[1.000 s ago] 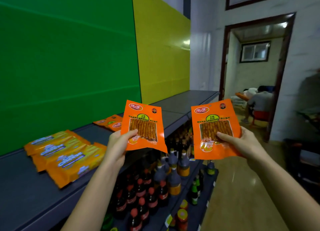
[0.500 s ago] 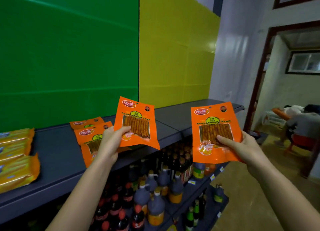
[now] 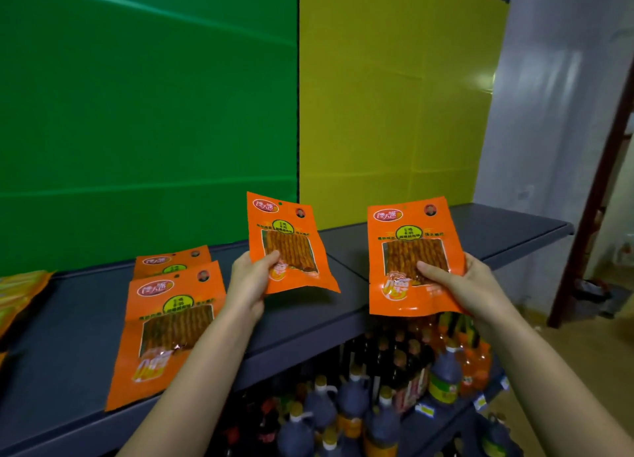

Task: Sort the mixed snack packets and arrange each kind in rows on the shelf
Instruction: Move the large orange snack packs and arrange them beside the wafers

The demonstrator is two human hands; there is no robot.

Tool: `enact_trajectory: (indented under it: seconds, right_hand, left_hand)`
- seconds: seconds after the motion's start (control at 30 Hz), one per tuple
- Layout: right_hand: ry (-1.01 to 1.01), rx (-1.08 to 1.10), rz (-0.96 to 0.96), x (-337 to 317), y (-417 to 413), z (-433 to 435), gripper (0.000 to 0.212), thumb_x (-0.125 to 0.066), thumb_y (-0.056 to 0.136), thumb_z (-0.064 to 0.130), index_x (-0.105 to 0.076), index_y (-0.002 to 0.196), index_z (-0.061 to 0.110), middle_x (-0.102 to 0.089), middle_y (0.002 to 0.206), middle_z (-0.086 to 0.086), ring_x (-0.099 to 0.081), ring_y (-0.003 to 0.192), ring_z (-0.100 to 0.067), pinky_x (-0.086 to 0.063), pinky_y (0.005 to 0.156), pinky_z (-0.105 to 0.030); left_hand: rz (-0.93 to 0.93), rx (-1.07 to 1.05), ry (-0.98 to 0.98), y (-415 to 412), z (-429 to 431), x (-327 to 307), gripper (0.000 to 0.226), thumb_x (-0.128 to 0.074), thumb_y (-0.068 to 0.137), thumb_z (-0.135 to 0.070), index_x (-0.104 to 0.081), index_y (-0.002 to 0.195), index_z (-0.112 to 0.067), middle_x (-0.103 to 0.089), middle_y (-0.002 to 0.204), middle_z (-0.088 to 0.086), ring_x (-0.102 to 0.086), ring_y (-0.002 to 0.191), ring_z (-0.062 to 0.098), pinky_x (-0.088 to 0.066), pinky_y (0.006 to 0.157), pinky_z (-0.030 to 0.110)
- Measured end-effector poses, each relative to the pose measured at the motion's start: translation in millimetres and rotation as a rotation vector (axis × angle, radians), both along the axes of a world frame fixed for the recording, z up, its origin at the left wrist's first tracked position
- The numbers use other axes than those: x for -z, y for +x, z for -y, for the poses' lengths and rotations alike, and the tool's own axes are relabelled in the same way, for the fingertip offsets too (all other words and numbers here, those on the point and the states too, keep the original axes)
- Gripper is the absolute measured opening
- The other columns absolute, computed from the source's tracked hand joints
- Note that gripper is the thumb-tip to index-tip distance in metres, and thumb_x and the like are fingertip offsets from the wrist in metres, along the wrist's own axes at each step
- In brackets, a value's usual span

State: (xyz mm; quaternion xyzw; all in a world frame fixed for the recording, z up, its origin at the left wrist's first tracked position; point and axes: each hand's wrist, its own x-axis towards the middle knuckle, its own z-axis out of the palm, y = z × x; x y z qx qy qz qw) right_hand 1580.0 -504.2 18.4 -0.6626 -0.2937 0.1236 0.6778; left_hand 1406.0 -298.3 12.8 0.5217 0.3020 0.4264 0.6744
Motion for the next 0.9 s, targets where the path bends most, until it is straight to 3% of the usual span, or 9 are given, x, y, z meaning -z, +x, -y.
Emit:
enact_trajectory:
  seconds: [0.17, 0.27, 0.37, 0.47, 0.57, 0.63, 0.7, 0.83, 0.9]
  right_hand:
    - [-0.007, -0.101, 0.008, 2.2, 39.2, -47.0, 0.022, -0.072, 0.078, 0.012, -0.058, 0.09, 0.024, -0.066, 0.089, 0.001, -0.063, 0.076, -0.012, -0.051, 0.061, -0.021]
    - [-0.016, -0.179, -0.002, 4.5, 60.1, -75.9, 0.024, -0.073, 0.077, 0.012, -0.06, 0.095, 0.022, -0.068, 0.09, 0.001, -0.065, 0.076, -0.012, -0.054, 0.057, -0.016]
    - [-0.041, -0.292, 0.004, 5.4, 75.0, -101.1, 0.024, -0.074, 0.077, 0.014, -0.058, 0.087, 0.029, -0.067, 0.088, 0.005, -0.065, 0.079, -0.012, -0.054, 0.062, -0.022]
    - [-0.069, -0.38, 0.019, 6.7, 86.2, -118.3, 0.024, -0.073, 0.078, 0.016, -0.059, 0.093, 0.027, -0.067, 0.091, 0.004, -0.065, 0.083, -0.014, -0.051, 0.067, -0.024]
    - [-0.072, -0.427, 0.007, 9.1, 93.3, -127.8, 0.031, -0.073, 0.078, 0.016, -0.059, 0.105, 0.021, -0.068, 0.093, 0.003, -0.066, 0.084, -0.014, -0.051, 0.066, -0.024]
    - [-0.075, -0.47, 0.002, 12.1, 95.8, -131.9, 0.027, -0.072, 0.079, 0.016, -0.059, 0.101, 0.023, -0.067, 0.089, 0.005, -0.065, 0.08, -0.011, -0.05, 0.061, -0.021]
    - [-0.085, -0.497, -0.005, 15.9, 97.0, -134.1, 0.025, -0.072, 0.079, 0.017, -0.059, 0.097, 0.026, -0.067, 0.088, 0.007, -0.065, 0.078, -0.009, -0.05, 0.056, -0.017]
    - [-0.088, -0.511, -0.031, 25.6, 99.6, -137.4, 0.027, -0.073, 0.078, 0.016, -0.059, 0.1, 0.024, -0.068, 0.092, 0.004, -0.066, 0.08, -0.01, -0.052, 0.057, -0.016]
    - [-0.087, -0.516, -0.048, 29.3, 100.0, -137.7, 0.025, -0.073, 0.078, 0.017, -0.059, 0.097, 0.026, -0.069, 0.093, 0.003, -0.066, 0.082, -0.011, -0.052, 0.06, -0.019]
  left_hand:
    - [-0.082, -0.027, -0.092, 36.1, -17.6, -0.7, 0.026, -0.045, 0.095, -0.007, -0.054, 0.119, -0.003, -0.062, 0.086, 0.011, -0.056, 0.065, 0.016, -0.051, 0.053, 0.027]
    - [-0.115, -0.078, -0.149, 50.7, -26.8, 3.3, 0.018, -0.045, 0.094, -0.005, -0.055, 0.109, -0.007, -0.059, 0.075, 0.008, -0.056, 0.064, 0.017, -0.05, 0.037, 0.022]
    - [-0.165, -0.123, -0.188, 59.1, -34.1, 7.7, 0.01, -0.045, 0.095, -0.005, -0.052, 0.099, -0.008, -0.059, 0.075, 0.009, -0.058, 0.064, 0.018, -0.05, 0.036, 0.023]
    - [-0.224, -0.196, -0.206, 65.2, -44.5, 12.5, 0.015, -0.046, 0.094, -0.003, -0.052, 0.081, -0.006, -0.058, 0.071, 0.009, -0.06, 0.053, 0.016, -0.049, 0.036, 0.022]
    - [-0.338, -0.261, -0.16, 71.9, -55.5, 18.0, 0.007, -0.052, 0.091, -0.003, -0.058, 0.094, -0.002, -0.062, 0.077, 0.01, -0.059, 0.063, 0.017, -0.053, 0.053, 0.028]
    - [-0.412, -0.306, -0.098, 77.5, -60.4, 23.0, 0.016, -0.057, 0.088, -0.003, -0.06, 0.103, -0.002, -0.067, 0.093, 0.013, -0.064, 0.077, 0.023, -0.055, 0.073, 0.035]
    - [-0.506, -0.363, -0.016, 82.1, -60.1, 26.9, 0.016, -0.06, 0.085, -0.006, -0.064, 0.1, -0.005, -0.068, 0.106, 0.014, -0.065, 0.094, 0.027, -0.052, 0.087, 0.036]
    - [-0.582, -0.418, 0.072, 86.7, -54.2, 28.3, 0.015, -0.06, 0.086, -0.009, -0.064, 0.099, -0.006, -0.067, 0.107, 0.011, -0.061, 0.092, 0.022, -0.047, 0.079, 0.029]
    - [-0.588, -0.417, 0.081, 86.9, -52.7, 28.5, 0.014, -0.061, 0.085, -0.01, -0.064, 0.098, -0.008, -0.067, 0.107, 0.012, -0.063, 0.096, 0.023, -0.049, 0.082, 0.03]
